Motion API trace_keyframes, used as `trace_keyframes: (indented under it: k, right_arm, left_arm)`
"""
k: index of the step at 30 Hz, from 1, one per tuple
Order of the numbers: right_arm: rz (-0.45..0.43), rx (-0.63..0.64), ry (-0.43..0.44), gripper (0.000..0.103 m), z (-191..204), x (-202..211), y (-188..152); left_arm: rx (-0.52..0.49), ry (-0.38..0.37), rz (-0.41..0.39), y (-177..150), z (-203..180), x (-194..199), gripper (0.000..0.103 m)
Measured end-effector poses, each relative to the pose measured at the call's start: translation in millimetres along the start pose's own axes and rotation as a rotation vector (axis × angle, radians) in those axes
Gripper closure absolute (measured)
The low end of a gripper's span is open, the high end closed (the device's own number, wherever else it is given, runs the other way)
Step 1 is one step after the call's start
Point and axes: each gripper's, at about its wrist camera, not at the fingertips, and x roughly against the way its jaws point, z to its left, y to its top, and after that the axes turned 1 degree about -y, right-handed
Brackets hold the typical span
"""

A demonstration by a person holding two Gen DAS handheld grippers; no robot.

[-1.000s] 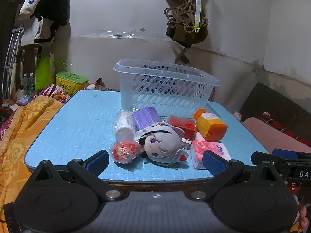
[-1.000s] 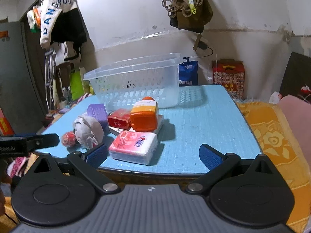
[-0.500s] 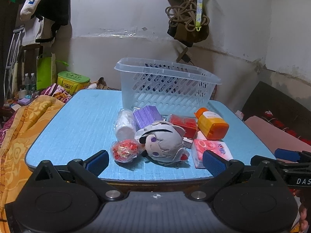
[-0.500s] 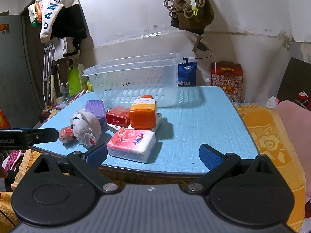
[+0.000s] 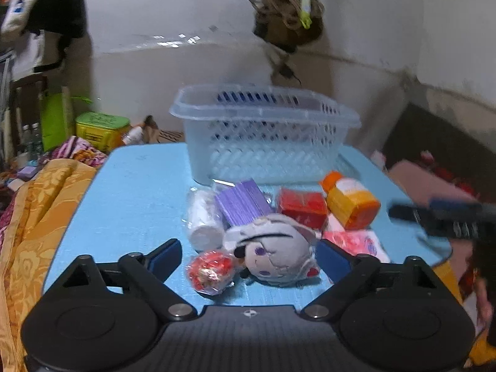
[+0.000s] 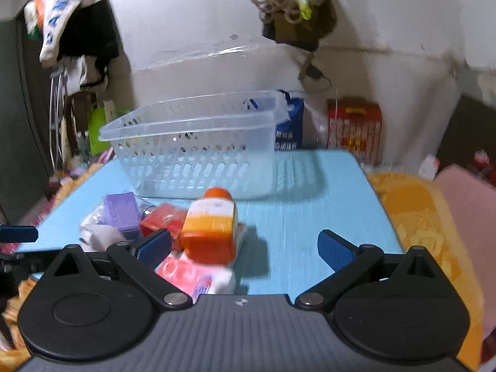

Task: Organize objects
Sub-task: 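Grasp the white plush doll with the left gripper while the right gripper grasps the orange bottle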

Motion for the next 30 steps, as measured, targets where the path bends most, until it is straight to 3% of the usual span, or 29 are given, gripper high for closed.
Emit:
trace_keyframes:
  k: [3,6,10,17,20,21,25,30]
  right_arm:
    - [0.010,0.039,-0.010,0.001,4,-11,2]
    - [0.039,0.007,0.044,0.002,0,-21,6]
    - [0.084,0.008,0.064,0.003,2,-39,15]
    - [0.175,0.035,0.060,0.022,14,-62,18]
    - [0.197,0.051,0.082,0.036,18,-61,14]
    - [0.190,0.048,0.088,0.049,18,-59,14]
    - [0.146,0.042,0.081,0.049,14,-48,15]
    - [0.100,0.015,0.084,0.049,6,-35,17]
  left_arm:
    - [-0.040,-0.031,0.043,0,-7,-14,0.009]
    - [-0.072,-0.048,0.055,4,-18,-24,0.009]
    - [-0.115,-0.036,0.076,8,-28,-39,0.009]
    - [-0.120,-0.025,0.113,5,-23,-57,0.010]
    - [-0.100,-0.041,0.115,6,-22,-60,0.016]
    - [-0.102,-0.034,0.111,7,-22,-59,0.024]
    - [-0.083,-0.041,0.070,10,-22,-52,0.036]
    - [-0.064,-0.069,-0.001,18,-21,-37,0.037]
